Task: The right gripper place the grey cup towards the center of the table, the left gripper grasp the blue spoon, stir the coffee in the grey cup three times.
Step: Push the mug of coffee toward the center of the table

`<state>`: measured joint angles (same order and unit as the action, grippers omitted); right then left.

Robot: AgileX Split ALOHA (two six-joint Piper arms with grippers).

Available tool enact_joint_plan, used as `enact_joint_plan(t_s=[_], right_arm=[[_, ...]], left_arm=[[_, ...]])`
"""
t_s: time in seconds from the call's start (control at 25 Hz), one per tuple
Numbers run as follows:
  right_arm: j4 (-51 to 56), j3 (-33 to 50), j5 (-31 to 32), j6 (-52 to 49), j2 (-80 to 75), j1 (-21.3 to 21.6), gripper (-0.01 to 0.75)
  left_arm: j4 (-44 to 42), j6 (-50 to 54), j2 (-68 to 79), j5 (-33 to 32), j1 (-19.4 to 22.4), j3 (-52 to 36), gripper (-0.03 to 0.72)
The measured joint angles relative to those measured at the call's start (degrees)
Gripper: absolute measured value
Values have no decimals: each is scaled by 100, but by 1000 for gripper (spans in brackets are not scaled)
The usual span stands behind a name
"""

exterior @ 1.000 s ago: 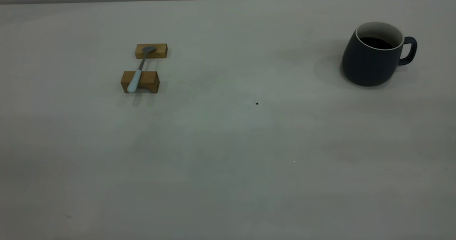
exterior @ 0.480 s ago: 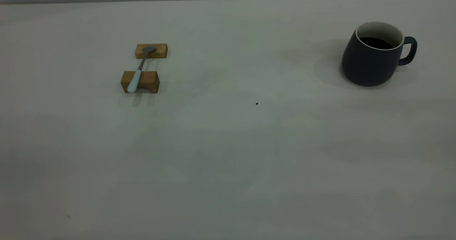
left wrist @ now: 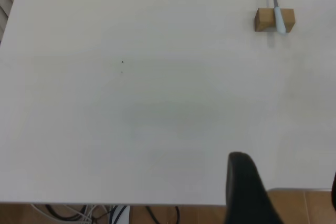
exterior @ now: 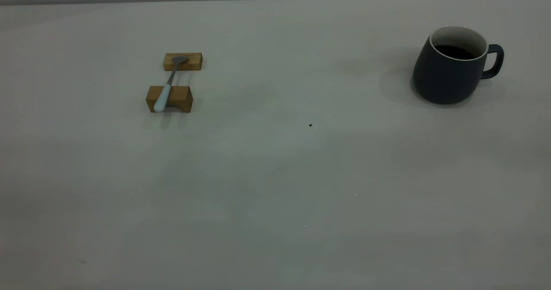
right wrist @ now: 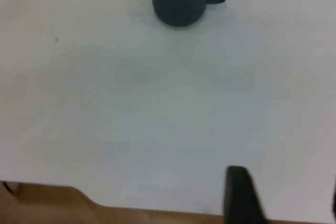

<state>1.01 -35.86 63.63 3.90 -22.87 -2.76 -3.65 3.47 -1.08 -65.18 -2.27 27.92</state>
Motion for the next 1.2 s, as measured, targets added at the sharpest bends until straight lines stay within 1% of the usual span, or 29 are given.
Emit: enact_joint_plan(t_s=[0.12,0.16,0.24,0.44,0.52,0.6,0.76,0.84,1.0,1.2], right_arm=[[-101,-279,-490,558,-1236,0,669],[-149,-354,-691,804,-1678,0,699],[-178,-546,-1039,1268,-2477,0,721],[-218,-1118,-1788,2344,-4629,0,724],[-226,-1466,-2057,2767,-5487,0,724],[-232,-1866,-2221,3147,-6407,0,723],[-244,-2724,-2331,3704,-7902,0,719],[-269,-3120,-2377,3848,-8478,0,719],[-577,-3654,-2419,3925,-9341,0,717],[-1252,-3940,-2701,3930,-9837,0,707]], left_arm=[[0,0,0,0,0,0,465],[0,0,0,0,0,0,465],[0,0,0,0,0,0,465],[0,0,0,0,0,0,465],[0,0,0,0,0,0,465],[0,0,0,0,0,0,465],[0,0,0,0,0,0,465],[0,0,0,0,0,0,465],[0,0,0,0,0,0,465],[0,0,0,0,0,0,465]])
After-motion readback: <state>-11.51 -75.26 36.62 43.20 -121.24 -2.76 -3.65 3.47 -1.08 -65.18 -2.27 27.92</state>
